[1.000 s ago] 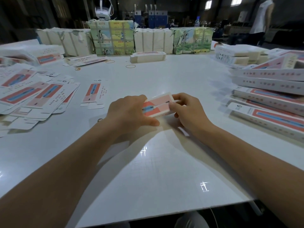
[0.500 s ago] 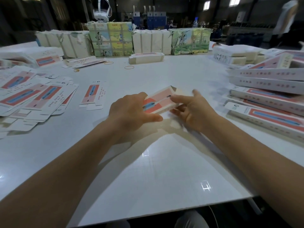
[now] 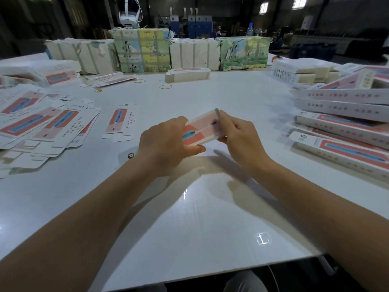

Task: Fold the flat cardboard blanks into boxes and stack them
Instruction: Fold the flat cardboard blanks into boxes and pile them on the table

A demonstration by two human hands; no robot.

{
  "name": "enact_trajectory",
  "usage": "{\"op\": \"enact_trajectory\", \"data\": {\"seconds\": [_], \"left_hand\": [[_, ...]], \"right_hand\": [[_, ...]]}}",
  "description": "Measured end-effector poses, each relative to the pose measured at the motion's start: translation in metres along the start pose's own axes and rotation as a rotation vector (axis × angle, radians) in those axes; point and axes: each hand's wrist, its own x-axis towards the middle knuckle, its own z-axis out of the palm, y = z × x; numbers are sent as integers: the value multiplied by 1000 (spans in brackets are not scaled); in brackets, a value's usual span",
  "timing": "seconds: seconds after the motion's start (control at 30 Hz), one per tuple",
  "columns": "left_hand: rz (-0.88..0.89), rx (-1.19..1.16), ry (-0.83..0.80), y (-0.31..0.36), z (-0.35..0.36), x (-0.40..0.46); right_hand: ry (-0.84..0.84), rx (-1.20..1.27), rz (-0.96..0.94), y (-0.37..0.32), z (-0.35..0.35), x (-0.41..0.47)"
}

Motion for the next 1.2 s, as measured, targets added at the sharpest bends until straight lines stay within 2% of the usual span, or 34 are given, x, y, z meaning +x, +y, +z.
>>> {"op": "enact_trajectory", "data": {"seconds": [0.07,0.1,0.47,0.57,0.9,1.03,1.2], "left_hand": [[16,-2,39,-2,2,-1],[23,8,52,-2,3,-1],[62,24,111,1,6,-5],[68,37,116,1,7,-5],[62,75,104,3,9,-3],[15,89,117,11,11,-4],[-6,104,104,11,11,-5]], "right_hand": [[1,288,173,-3,-2,3],[0,350,210,-3,-3,4],[35,481,239,-1,-9,5],[17,387,159,-1,-8,2],[83,-301,-202,0,-5,-5],[100,-345,-215,3,0,-7],[43,-269,-165,3,-1,-7]]}}
